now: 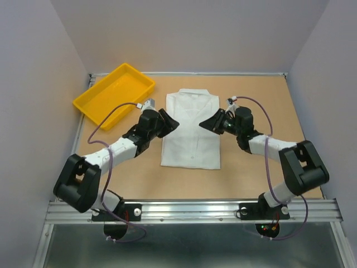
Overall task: Fold and stack the long sleeve shirts
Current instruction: Fold the shirt
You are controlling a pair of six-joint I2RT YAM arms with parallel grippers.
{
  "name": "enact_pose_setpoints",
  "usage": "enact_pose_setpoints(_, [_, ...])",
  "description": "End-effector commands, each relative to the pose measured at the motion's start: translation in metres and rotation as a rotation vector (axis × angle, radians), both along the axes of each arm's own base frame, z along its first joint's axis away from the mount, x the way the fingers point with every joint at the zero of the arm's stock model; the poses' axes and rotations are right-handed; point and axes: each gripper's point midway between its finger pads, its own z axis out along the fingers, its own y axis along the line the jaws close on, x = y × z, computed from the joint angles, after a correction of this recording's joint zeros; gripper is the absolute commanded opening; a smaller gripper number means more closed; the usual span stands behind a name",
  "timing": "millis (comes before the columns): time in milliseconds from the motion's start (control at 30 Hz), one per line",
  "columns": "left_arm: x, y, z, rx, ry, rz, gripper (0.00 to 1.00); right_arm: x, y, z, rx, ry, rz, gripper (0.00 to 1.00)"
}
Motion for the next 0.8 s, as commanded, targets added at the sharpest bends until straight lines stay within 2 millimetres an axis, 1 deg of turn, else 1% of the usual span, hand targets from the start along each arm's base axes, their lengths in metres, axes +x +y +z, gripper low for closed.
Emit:
enact_pose_setpoints(0, [0.034,-0.014,-0.015,0.052,-0.027,-0.097,0.57,0.035,0.015,-0.016,-0.021,0.004,0.034,0.27])
enact_pose_setpoints(33, [0.043,-0.015,-0.016,0.045,-0.037,-0.110,0.56,0.046,0.020,-0.016,-0.011,-0.014,0.036,0.27])
enact_pose_setpoints(67, [0.054,-0.017,-0.030,0.052,-0.011,-0.115,0.54,0.052,0.022,-0.036,-0.019,0.028,0.034,0.27])
enact_pose_setpoints(100, [0.058,-0.020,-0.035,0.043,0.003,-0.138,0.53,0.056,0.023,-0.046,-0.021,0.040,0.035,0.27])
enact_pose_setpoints(133, [0.063,-0.019,-0.043,0.047,0.017,-0.140,0.52,0.060,0.026,-0.050,-0.014,0.037,0.035,0.27])
enact_pose_setpoints(167, [0.072,-0.012,-0.058,0.057,0.047,-0.123,0.49,0.062,0.026,-0.056,-0.011,0.046,0.033,0.27])
enact_pose_setpoints(200, [0.075,-0.009,-0.065,0.054,0.062,-0.119,0.48,0.065,0.026,-0.070,-0.011,0.069,0.028,0.27])
enact_pose_setpoints(233, [0.079,-0.002,-0.071,0.050,0.075,-0.103,0.47,0.066,0.023,-0.078,-0.011,0.085,0.017,0.27])
enact_pose_setpoints(267, [0.081,0.010,-0.085,0.053,0.105,-0.078,0.46,0.065,0.020,-0.086,-0.015,0.101,0.012,0.27])
enact_pose_setpoints(300, [0.082,0.014,-0.089,0.044,0.119,-0.067,0.44,0.063,0.016,-0.094,-0.017,0.112,0.010,0.27])
enact_pose_setpoints(333, [0.083,0.019,-0.093,0.043,0.123,-0.057,0.44,0.064,0.008,-0.106,-0.024,0.136,-0.005,0.27])
enact_pose_setpoints(367, [0.082,0.026,-0.101,0.050,0.140,-0.039,0.43,0.063,0.003,-0.111,-0.026,0.143,-0.011,0.27])
enact_pose_setpoints(400, [0.082,0.029,-0.104,0.052,0.149,-0.022,0.43,0.056,-0.003,-0.120,-0.029,0.167,-0.010,0.27])
enact_pose_setpoints(433, [0.080,0.032,-0.107,0.049,0.162,-0.012,0.43,0.059,-0.014,-0.124,-0.025,0.171,-0.032,0.27])
enact_pose_setpoints(500, [0.073,0.036,-0.113,0.043,0.184,-0.001,0.42,0.054,-0.025,-0.131,-0.019,0.193,-0.037,0.27])
enact_pose_setpoints(533, [0.073,0.038,-0.112,0.039,0.181,0.014,0.41,0.051,-0.037,-0.136,-0.019,0.208,-0.060,0.27])
enact_pose_setpoints(567, [0.067,0.040,-0.115,0.042,0.190,0.018,0.41,0.050,-0.042,-0.133,-0.016,0.203,-0.066,0.27])
enact_pose_setpoints(633, [0.064,0.044,-0.117,0.048,0.192,0.025,0.40,0.046,-0.049,-0.131,-0.009,0.198,-0.065,0.27])
enact_pose_setpoints(667, [0.062,0.045,-0.115,0.056,0.186,0.020,0.40,0.044,-0.055,-0.131,-0.012,0.200,-0.078,0.27])
enact_pose_setpoints(733, [0.061,0.046,-0.110,0.066,0.174,0.015,0.40,0.043,-0.058,-0.122,-0.016,0.167,-0.083,0.29])
enact_pose_setpoints(767, [0.060,0.047,-0.101,0.068,0.152,0.010,0.41,0.042,-0.058,-0.119,-0.017,0.160,-0.077,0.30])
